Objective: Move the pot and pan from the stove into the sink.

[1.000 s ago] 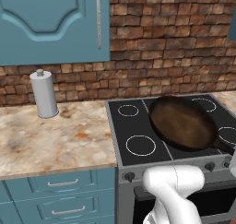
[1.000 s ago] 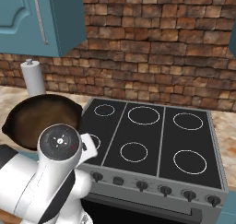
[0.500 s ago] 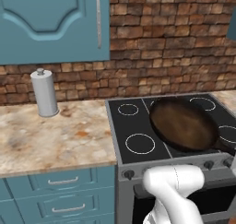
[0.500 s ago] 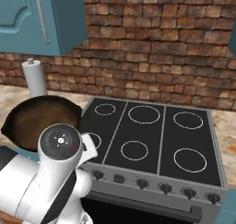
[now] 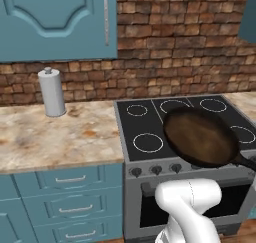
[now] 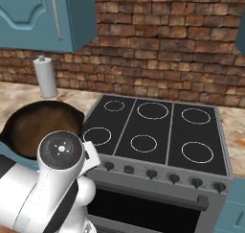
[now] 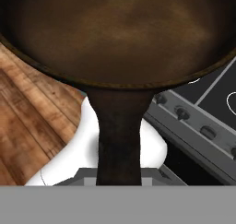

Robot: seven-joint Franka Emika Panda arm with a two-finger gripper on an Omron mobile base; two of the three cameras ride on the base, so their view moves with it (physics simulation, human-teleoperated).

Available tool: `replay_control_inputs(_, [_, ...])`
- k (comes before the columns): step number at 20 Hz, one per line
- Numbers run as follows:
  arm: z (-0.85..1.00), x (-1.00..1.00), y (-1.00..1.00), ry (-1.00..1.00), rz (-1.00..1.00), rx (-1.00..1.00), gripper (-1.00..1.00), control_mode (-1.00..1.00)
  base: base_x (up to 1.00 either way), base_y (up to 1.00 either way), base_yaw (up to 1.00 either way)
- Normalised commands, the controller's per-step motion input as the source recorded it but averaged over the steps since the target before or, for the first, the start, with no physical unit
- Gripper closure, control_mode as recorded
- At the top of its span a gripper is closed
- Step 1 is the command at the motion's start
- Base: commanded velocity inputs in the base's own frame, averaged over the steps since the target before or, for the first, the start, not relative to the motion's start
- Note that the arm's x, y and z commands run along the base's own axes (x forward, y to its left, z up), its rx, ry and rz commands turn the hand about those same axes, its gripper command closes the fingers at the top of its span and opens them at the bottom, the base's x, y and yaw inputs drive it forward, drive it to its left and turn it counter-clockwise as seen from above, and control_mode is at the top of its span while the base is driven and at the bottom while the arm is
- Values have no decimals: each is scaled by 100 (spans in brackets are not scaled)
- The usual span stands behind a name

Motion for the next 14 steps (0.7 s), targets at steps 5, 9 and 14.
replay_control_inputs(5, [0, 0, 0, 0, 0, 0, 100, 100, -13, -9, 27])
replay_control_inputs(9, [0, 0, 0, 0, 0, 0, 100, 100, -27, -11, 41])
replay_control_inputs(14, [0, 0, 0, 0, 0, 0, 100, 100, -28, -9, 43])
